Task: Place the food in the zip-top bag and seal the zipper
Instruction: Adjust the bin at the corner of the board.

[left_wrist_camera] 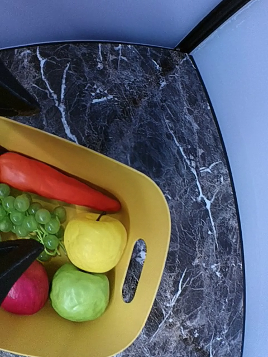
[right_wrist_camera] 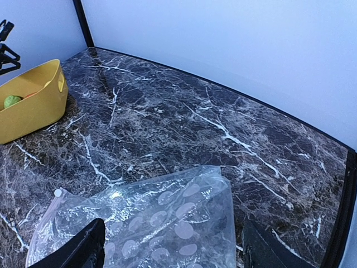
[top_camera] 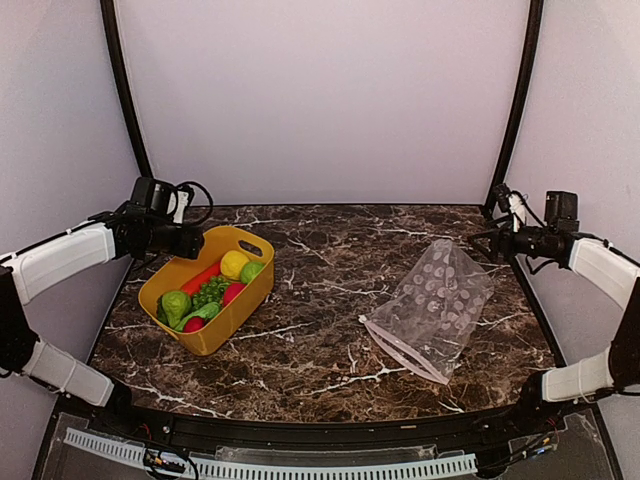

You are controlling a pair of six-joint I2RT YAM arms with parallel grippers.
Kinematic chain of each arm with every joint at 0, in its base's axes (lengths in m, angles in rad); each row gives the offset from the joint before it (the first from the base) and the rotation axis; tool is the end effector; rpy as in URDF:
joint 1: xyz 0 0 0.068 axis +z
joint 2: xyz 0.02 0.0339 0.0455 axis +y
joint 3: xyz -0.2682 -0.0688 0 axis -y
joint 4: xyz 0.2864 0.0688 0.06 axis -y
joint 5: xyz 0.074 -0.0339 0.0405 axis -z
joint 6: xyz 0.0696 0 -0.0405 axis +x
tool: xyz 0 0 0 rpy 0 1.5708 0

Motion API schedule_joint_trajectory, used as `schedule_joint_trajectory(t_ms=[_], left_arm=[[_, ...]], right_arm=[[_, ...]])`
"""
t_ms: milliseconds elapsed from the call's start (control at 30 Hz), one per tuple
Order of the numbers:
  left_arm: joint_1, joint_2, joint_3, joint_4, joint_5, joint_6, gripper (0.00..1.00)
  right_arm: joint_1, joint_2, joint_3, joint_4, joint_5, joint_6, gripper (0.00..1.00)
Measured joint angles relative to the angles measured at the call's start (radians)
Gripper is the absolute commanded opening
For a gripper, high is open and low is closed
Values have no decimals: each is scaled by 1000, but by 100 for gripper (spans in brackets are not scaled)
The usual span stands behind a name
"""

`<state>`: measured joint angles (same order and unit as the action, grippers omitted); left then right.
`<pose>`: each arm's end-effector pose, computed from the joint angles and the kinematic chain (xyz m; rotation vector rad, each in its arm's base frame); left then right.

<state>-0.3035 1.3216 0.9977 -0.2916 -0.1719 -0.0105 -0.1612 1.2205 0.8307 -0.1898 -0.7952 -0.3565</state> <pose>0.3479 -0.0965 0.2568 0.2214 2.1646 0.0091 0.3222 -0.0020 0.2449 -0.6314 1.8996 0.5224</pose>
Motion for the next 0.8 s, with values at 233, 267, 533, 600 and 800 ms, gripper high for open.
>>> schedule_joint_trajectory(t_ms=[233, 267, 533, 600, 800], left_arm=[[85, 48, 36, -113, 5, -35, 70], [94, 49, 36, -121, 12, -36, 69], [130, 82, 36, -138, 118, -35, 57], [132, 103, 36, -141, 127, -35, 55], [138, 122, 37, -144, 124, -26, 38]], right_arm=[[48, 0, 0, -32, -25, -58, 80], [53, 0, 0, -36, -26, -63, 80], [70, 5, 2, -54, -39, -91, 78], [72, 9, 2, -56, -39, -94, 78], [78, 12, 3, -62, -39, -104, 77]])
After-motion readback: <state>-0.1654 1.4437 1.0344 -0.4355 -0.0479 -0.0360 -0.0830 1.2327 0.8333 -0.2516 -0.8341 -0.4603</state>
